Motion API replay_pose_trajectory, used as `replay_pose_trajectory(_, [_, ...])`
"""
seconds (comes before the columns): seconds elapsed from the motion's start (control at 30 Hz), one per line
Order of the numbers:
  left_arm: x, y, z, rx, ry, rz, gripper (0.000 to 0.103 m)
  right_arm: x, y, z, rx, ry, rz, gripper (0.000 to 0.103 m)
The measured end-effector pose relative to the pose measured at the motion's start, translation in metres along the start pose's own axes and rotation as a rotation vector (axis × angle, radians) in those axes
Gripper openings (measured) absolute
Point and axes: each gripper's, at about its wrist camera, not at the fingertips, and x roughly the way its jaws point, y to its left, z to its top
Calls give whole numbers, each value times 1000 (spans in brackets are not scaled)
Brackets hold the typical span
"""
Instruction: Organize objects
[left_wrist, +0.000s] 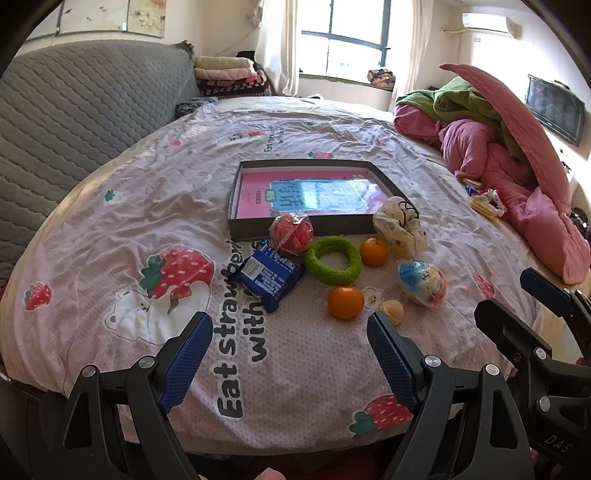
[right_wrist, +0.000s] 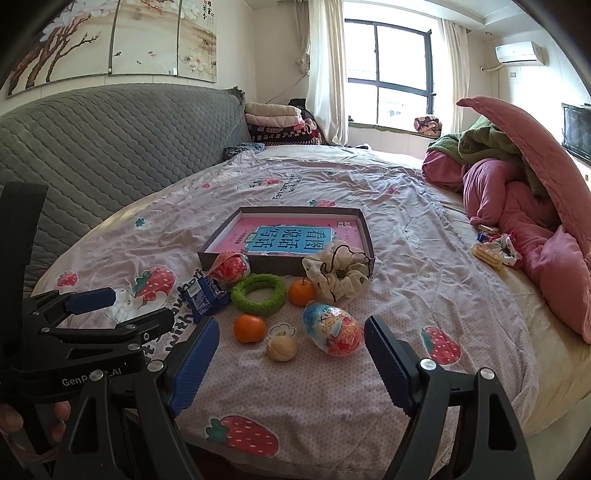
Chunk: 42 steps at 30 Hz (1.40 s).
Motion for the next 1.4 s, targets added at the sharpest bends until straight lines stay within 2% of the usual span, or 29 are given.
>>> replay_pose_trajectory(0.37, [0, -3, -4, 7, 18, -6, 86, -1, -2, -3, 1, 11, 5, 80])
replay_pose_trajectory(0.47, [4, -3, -8, 7, 39, -31, 86, -1, -3, -5, 1, 18, 9, 80])
replay_pose_trajectory(1.0, [29, -8, -24, 43, 135, -63, 86, 18, -17, -23, 13, 100, 11, 80])
replay_pose_trajectory(1.4, [45, -10, -32, 29, 201, -106, 86, 26, -21, -28, 25, 127, 27, 80])
